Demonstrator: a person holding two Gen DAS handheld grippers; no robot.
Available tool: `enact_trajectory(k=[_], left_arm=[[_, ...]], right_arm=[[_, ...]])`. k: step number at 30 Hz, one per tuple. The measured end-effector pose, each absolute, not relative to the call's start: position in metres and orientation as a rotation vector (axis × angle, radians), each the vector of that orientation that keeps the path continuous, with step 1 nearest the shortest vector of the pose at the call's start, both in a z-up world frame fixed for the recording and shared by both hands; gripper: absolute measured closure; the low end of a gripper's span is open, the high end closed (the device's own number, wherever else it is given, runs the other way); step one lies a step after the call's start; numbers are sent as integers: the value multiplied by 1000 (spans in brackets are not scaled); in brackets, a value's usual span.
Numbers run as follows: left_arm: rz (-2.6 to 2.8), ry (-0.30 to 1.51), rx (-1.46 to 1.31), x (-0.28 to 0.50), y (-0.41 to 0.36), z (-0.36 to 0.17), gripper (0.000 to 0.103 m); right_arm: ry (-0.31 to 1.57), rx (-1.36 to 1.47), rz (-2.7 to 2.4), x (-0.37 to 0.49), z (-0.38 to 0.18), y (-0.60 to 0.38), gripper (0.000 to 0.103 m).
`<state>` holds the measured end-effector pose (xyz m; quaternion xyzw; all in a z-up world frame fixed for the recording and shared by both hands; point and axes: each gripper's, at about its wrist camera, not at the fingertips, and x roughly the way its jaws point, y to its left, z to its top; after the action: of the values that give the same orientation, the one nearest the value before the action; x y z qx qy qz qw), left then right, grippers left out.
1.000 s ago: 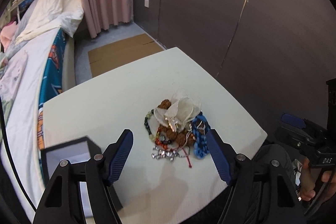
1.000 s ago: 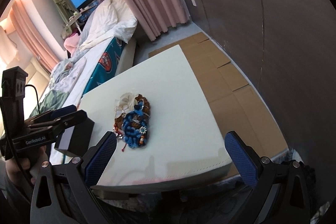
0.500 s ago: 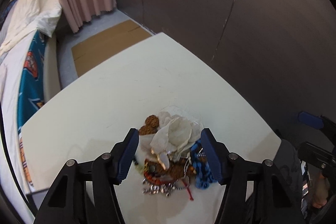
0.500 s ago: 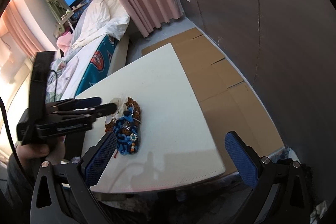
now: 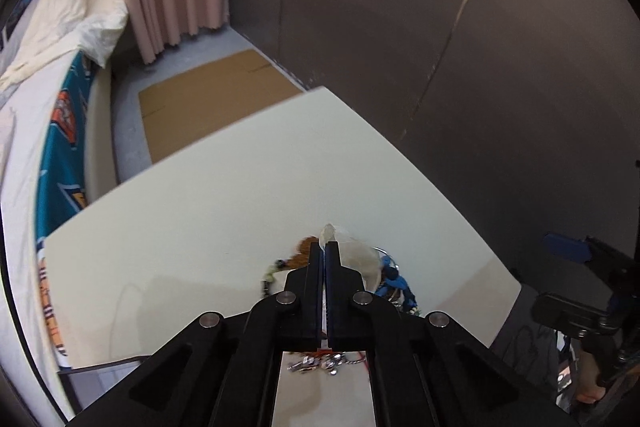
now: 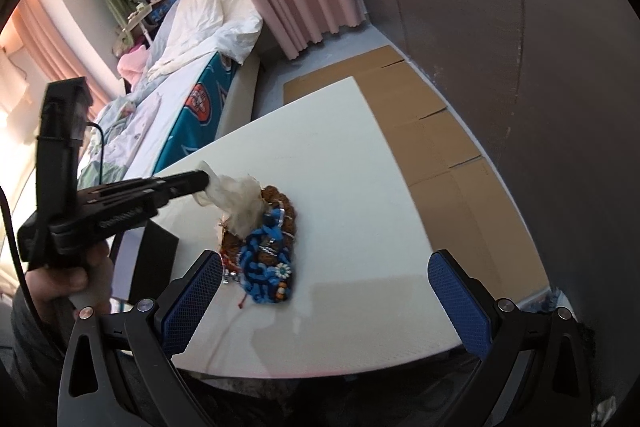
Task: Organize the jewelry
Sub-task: 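Lower the left tool onto the white organza pouch and close on it, then lift the white pouch with the left tool toward the black box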
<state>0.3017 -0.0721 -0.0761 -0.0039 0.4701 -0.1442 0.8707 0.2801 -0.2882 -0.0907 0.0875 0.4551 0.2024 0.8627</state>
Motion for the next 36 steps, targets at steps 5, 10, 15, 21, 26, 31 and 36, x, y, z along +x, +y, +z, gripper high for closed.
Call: enact_trajectory(k=[5, 10, 15, 21, 26, 31, 36], left_arm=[[-271, 945, -63, 294, -52, -62, 103], [-227, 909, -105, 283, -29, -48, 103], [-176, 875, -145, 265, -2, -34, 103], [-120, 841, -190, 243, 26, -26, 103], [-81, 809, -224, 219, 47, -19, 103], [-54, 788, -251, 202, 63, -14, 103], [-40, 776, -270, 190, 76, -13, 103]], right_arm=[[966, 160, 463, 284, -88, -269, 0], [980, 130, 519, 287, -87, -246, 0], [998, 73, 605, 285, -86, -215, 0], [1048, -16, 709, 274, -96, -178, 29], [1109, -88, 748, 271, -117, -153, 46], [1161, -115, 750, 273, -138, -144, 61], [1180, -150, 709, 279, -149, -140, 61]])
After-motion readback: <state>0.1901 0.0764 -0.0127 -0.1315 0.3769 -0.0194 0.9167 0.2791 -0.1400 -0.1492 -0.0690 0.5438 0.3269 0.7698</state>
